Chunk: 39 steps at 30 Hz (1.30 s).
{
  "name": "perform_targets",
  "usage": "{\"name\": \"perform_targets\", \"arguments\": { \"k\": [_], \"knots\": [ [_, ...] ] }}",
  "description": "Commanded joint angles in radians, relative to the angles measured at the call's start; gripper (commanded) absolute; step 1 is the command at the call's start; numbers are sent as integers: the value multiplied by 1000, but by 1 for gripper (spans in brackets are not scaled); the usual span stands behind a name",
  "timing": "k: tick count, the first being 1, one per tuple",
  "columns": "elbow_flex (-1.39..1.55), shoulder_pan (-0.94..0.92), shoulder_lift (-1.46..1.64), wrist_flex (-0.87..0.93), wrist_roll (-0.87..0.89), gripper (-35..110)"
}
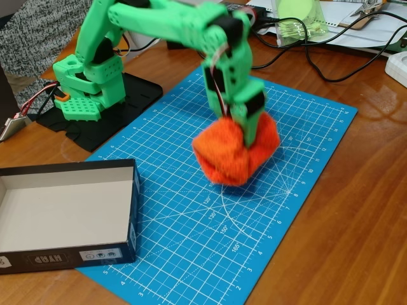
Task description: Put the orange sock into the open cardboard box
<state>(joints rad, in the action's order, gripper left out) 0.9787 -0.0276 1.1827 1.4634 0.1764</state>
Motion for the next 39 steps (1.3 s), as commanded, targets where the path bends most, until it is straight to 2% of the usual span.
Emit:
{"name": "perform_targets", "arguments": {
  "k": [1,5,12,20,29,35,39],
  "knots": [
    [-31,-17,195,101,-18,0],
    [117,-15,396,100,-31,0],
    [181,-60,661,190,-54,0],
    [222,-393,764,146,-80,0],
    [337,-813,726,-23,-109,0],
    [430,-996,673,-92,-135,0],
    [543,-1025,655,-147,-153,0]
  ]
}}
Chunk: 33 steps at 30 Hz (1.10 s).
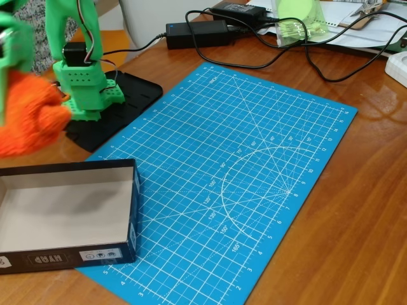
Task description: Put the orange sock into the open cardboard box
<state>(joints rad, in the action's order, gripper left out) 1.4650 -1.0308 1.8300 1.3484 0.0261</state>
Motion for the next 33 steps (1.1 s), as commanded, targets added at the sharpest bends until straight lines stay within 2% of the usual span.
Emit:
{"name": "perform_targets", "arguments": {
  "k": [1,11,21,31,33],
  "knots": [
    [95,-14,3,-52,-9,0],
    [396,97,-34,-250,31,0],
    [577,101,-3,-403,54,0],
    [607,107,11,-425,57,0],
    [606,109,11,-425,51,3]
  ]
}}
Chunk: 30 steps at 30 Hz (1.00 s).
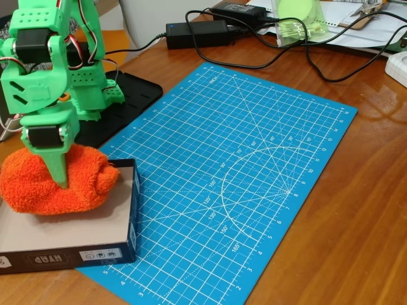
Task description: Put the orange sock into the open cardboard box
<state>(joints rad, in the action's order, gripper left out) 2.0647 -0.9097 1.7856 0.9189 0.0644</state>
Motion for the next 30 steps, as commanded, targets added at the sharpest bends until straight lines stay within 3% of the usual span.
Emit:
{"name": "perform_targets", "arguments": {
  "k": [1,8,18,21,25,30],
  "knots": [
    [5,-15,55,3,11,6],
    [-14,-23,41,3,-9,33],
    [-80,-25,26,67,-28,35],
    [-117,-14,31,120,-12,29],
    [-178,8,69,196,26,0],
    [-288,84,109,311,48,0]
  ]
}}
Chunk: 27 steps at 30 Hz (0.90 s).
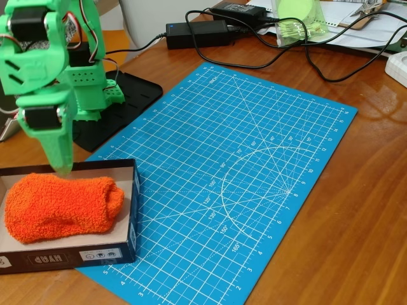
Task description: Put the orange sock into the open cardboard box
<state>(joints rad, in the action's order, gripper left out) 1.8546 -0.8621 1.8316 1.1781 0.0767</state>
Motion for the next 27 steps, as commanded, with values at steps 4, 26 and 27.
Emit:
{"name": "perform_targets", "arguments": {
  "k": [4,26,27],
  "knots": [
    [-207,138,84,179,43,0],
    [209,773,1184,-29,52,0],
    [227,782,1236,-20,48,0]
  ]
}}
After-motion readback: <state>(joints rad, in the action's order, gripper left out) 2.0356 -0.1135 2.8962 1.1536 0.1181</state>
